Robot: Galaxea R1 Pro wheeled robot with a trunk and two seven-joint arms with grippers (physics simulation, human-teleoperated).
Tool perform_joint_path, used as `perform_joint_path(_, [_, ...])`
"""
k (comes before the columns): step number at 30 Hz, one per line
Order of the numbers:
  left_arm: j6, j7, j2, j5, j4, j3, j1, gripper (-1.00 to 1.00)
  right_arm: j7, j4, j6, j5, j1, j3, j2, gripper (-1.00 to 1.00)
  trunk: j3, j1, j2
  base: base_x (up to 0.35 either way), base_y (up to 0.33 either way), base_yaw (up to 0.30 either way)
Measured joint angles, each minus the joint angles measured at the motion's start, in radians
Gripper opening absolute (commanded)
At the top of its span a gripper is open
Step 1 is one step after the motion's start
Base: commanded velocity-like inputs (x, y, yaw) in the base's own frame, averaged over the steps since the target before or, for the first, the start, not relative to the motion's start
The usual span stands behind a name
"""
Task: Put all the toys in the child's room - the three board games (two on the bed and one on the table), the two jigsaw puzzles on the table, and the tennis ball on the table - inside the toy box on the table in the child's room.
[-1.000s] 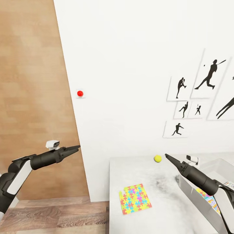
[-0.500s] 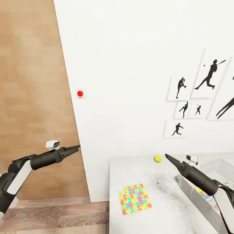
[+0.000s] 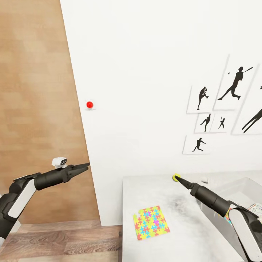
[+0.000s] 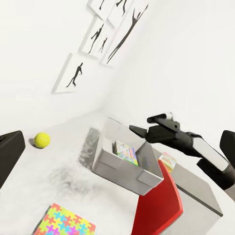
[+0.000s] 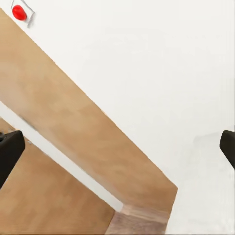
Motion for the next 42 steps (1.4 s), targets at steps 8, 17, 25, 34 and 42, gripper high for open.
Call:
perform_joint_path(8, [0.001,0.012,-0.001,-0.005,0.0,0.0,0.0,1.0,-0.24,-0.001,0.038,-0.004,-0.003,0.053,0.001,1.0,0.0,0.0,0.0,0.0,0.0,0.0])
perform_joint_path(17, [0.012,0.163,-0.01,-0.035,0.0,-0.004,0.0,1.0,-0.506,-0.003,0.05,-0.007,-0.026,0.147,0.026,1.0,0.0,0.0,0.0,0.0,0.0,0.0])
perform_joint_path(25, [0.023,0.393,-0.029,-0.049,-0.001,-0.012,-0.002,1.0,-0.783,0.002,0.085,0.005,-0.077,0.236,0.107,1.0,0.0,0.0,0.0,0.0,0.0,0.0])
perform_joint_path(34, [0.057,0.524,-0.052,-0.085,-0.001,-0.04,-0.007,1.0,-0.902,0.002,0.097,0.007,-0.087,0.266,0.17,1.0,0.0,0.0,0.0,0.0,0.0,0.0])
perform_joint_path(42, [0.088,0.555,-0.092,-0.233,-0.001,-0.043,-0.009,1.0,-0.909,0.0,0.093,0.009,-0.087,0.295,0.176,1.0,0.0,0.0,0.0,0.0,0.0,0.0])
